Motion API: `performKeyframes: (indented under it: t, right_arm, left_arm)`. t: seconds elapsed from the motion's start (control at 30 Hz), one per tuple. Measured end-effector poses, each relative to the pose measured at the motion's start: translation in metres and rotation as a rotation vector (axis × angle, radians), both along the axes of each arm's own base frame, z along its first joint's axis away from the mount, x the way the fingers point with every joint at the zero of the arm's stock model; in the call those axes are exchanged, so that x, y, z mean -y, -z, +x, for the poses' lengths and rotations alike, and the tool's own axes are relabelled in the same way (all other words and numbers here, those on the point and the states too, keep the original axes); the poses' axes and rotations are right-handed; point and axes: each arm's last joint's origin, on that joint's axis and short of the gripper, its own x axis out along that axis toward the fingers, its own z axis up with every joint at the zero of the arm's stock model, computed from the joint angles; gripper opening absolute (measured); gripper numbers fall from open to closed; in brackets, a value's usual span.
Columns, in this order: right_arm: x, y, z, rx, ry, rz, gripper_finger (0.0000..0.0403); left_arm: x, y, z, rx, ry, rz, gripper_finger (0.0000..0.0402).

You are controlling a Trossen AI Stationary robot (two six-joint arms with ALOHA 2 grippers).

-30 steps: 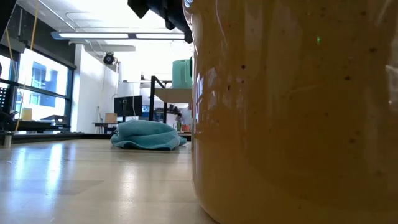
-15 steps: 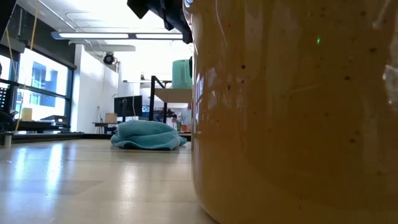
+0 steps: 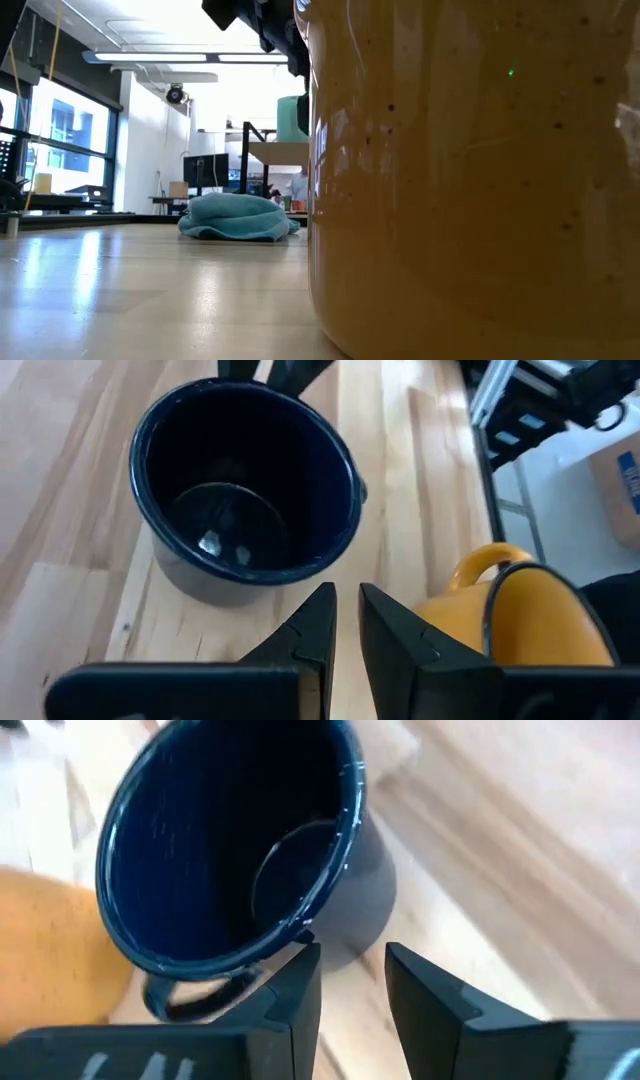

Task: Stack small to large cups/mugs on shelf
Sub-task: Put the black mug on the shelf

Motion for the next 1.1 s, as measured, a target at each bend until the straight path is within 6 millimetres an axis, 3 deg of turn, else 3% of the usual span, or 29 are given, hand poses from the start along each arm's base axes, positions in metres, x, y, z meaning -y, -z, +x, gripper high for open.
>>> performKeyframes:
  t: [0.37, 0.57, 0.8, 1.1]
  right_arm:
    - [0.018, -0.005, 0.015, 0.042, -0.052, 0.027, 0.0105]
    - [0.018, -0.005, 0.016, 0.038, -0.067, 0.036, 0.0105]
    - [0.017, -0.007, 0.017, 0.062, -0.085, 0.028, 0.0105]
    - [0.016, -0.009, 0.019, 0.088, -0.086, 0.036, 0.0105]
  left_arm:
    - [-0.001, 0.007, -0.006, -0.099, -0.067, 0.015, 0.0037]
    - [0.010, 0.016, -0.018, -0.236, -0.072, 0.100, 0.0037]
    - [0.029, 0.014, -0.011, -0.117, -0.086, 0.206, 0.0037]
    - [0.029, 0.012, -0.006, -0.068, -0.112, 0.195, 0.0037]
